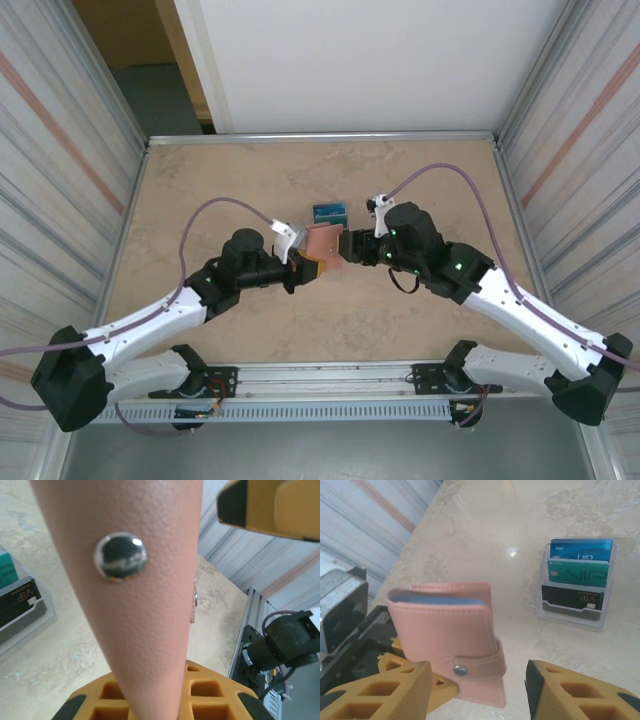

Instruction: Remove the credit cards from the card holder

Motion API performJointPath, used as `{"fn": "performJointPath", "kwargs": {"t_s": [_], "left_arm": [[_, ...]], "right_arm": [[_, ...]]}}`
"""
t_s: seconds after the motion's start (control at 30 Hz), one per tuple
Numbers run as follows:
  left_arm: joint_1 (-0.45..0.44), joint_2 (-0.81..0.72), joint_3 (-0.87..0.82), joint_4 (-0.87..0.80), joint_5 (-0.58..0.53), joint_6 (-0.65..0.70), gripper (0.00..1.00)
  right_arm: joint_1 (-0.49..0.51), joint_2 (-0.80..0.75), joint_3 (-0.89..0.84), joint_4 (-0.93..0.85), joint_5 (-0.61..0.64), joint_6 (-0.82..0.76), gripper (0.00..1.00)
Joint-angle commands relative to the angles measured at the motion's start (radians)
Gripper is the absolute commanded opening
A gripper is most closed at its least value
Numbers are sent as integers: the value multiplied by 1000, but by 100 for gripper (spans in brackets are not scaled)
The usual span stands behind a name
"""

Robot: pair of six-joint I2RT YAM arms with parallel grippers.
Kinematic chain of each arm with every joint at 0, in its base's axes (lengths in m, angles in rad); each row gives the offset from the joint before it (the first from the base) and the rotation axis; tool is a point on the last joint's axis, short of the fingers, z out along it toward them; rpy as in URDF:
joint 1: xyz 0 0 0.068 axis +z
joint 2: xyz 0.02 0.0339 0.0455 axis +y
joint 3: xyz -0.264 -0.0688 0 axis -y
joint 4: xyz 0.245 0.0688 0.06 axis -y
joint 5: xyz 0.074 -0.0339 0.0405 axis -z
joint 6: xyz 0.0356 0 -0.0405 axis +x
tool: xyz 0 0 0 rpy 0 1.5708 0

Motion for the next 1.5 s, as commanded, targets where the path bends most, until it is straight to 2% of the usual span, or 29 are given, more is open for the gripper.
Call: {"fn": "performJointPath", "kwargs": {"t_s": [0.0, 0.13, 0.5, 0.97, 1.47], "left_arm": [[-4, -29, -6, 65, -75, -44, 0], [-2, -30, -14, 70, -98, -59, 0], [-1, -55, -53, 106, -134, -93, 0], [-2, -47, -49, 104, -108, -99, 0], [-2, -48, -44, 104, -113, -100, 0]], "right_arm": [[44, 48, 47, 5, 65, 21, 46], [79, 109, 101, -30, 101, 20, 40], [136, 222, 183, -88, 202, 23, 42], [153, 320, 245, -116, 229, 25, 40], [151, 354, 269, -185, 286, 42, 30]]}}
